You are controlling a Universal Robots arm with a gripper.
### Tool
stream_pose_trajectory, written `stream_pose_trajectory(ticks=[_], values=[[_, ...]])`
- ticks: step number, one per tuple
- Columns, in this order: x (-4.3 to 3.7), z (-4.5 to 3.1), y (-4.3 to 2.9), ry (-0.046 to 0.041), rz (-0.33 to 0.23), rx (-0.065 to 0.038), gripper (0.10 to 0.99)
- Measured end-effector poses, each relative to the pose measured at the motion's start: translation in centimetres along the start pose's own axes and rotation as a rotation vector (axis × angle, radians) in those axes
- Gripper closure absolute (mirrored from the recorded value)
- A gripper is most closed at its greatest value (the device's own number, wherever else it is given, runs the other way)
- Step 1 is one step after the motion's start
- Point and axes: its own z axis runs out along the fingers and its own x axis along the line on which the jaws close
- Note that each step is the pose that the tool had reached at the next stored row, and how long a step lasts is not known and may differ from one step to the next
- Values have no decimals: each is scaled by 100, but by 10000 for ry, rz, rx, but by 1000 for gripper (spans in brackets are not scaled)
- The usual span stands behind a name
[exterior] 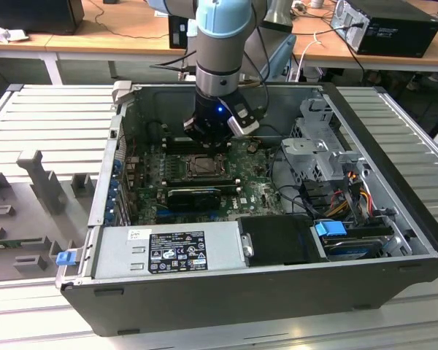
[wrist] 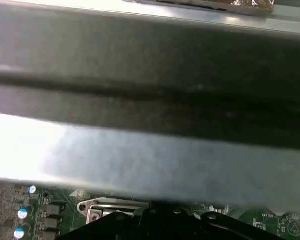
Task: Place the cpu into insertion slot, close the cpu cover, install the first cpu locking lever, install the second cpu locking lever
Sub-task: 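Install the first cpu locking lever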
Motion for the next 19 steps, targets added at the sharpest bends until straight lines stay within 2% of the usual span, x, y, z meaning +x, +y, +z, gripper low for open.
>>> stream_pose_trajectory(ticks=[3,8,15,19], values=[[1,0,-1,-1,2,-22,980],[-1,-100,10,-2,1,-25,980],[2,-106,-27,-2,0,-25,980],[8,-111,-78,-2,1,-25,980]])
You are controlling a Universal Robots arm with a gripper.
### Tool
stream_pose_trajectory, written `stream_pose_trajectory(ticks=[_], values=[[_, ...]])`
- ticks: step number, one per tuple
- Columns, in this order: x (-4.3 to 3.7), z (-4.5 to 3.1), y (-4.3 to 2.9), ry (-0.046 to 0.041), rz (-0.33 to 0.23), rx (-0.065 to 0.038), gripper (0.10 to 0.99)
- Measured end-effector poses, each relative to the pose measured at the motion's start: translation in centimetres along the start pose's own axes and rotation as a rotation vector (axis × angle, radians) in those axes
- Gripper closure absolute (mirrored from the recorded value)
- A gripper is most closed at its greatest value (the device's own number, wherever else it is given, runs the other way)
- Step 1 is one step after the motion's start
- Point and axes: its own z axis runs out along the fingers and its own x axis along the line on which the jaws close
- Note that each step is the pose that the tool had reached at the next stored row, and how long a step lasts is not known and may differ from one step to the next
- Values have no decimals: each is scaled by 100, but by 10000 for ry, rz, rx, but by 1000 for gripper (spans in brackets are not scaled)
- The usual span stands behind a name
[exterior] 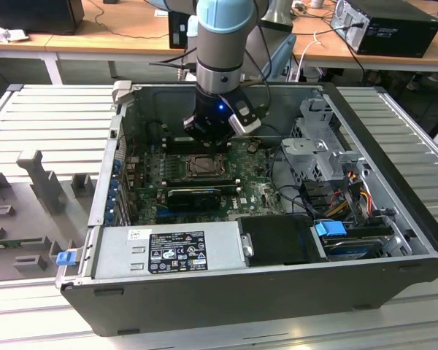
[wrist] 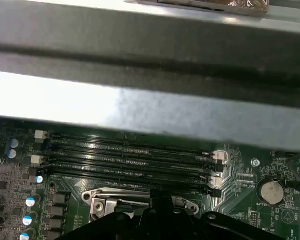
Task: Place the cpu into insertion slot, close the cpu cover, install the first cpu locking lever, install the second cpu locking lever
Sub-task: 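Install the first cpu locking lever, then install the second cpu locking lever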
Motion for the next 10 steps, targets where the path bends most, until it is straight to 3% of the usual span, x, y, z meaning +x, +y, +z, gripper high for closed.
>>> stream_pose_trajectory(ticks=[10], values=[[11,-11,-101,0,0,0,980]])
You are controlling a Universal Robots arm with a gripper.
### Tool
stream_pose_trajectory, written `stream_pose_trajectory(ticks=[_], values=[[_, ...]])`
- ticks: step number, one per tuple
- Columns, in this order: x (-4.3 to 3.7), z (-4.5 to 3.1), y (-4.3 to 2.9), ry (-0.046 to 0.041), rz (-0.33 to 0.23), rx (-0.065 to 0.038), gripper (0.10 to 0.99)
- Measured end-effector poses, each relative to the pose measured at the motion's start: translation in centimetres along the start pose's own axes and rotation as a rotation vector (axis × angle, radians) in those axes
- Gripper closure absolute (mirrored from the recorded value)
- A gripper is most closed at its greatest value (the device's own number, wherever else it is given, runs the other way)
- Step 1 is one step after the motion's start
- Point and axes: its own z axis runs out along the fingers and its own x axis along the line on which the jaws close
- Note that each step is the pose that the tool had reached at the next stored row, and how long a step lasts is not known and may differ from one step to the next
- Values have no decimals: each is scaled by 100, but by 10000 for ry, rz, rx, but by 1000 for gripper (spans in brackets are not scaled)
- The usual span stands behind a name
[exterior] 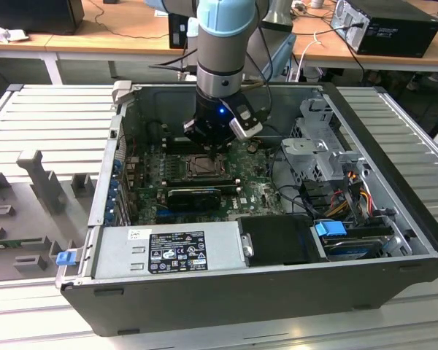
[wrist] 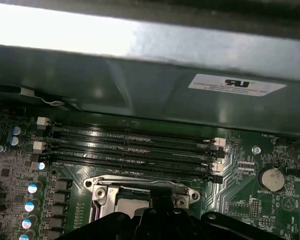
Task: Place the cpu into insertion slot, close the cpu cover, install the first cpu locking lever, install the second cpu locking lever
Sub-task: 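Install the second cpu locking lever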
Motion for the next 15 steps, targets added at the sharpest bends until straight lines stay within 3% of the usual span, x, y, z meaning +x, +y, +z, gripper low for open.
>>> stream_pose_trajectory(ticks=[7,11,15], values=[[6,-5,-49,0,2,1,980],[4,-84,-45,0,0,0,980],[7,-89,-67,-1,0,-1,980]])
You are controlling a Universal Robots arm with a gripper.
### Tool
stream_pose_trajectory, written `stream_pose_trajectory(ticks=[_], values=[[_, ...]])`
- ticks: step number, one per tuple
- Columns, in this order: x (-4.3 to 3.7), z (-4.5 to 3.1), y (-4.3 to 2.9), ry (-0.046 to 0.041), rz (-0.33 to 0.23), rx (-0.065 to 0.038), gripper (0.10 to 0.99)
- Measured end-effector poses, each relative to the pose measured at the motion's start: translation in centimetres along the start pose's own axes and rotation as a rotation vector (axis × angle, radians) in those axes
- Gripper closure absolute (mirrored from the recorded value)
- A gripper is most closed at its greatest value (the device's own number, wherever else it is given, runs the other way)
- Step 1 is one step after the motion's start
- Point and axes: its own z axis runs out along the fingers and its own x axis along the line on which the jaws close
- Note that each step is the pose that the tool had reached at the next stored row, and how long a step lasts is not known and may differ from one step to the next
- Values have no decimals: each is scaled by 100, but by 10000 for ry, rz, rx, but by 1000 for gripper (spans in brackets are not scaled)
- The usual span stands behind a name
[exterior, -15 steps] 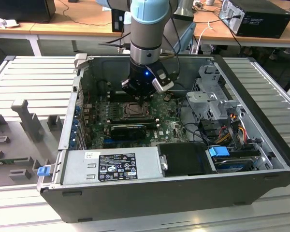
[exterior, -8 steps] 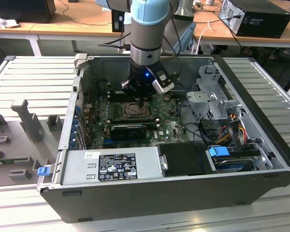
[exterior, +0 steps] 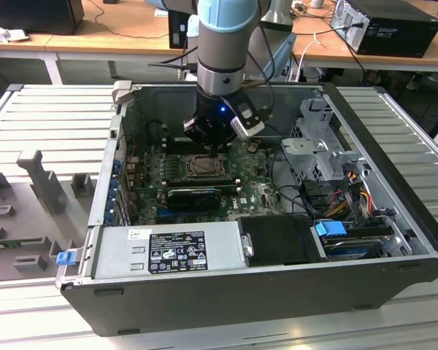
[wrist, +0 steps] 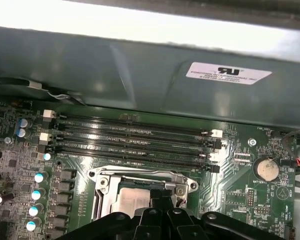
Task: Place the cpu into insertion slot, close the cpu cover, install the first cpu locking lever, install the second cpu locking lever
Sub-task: 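Install the second cpu locking lever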
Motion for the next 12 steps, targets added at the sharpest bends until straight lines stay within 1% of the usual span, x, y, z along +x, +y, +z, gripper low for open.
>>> stream_pose_trajectory(ticks=[6,12], values=[[6,-6,-56,0,0,1,980],[11,-11,-97,0,0,0,980]])
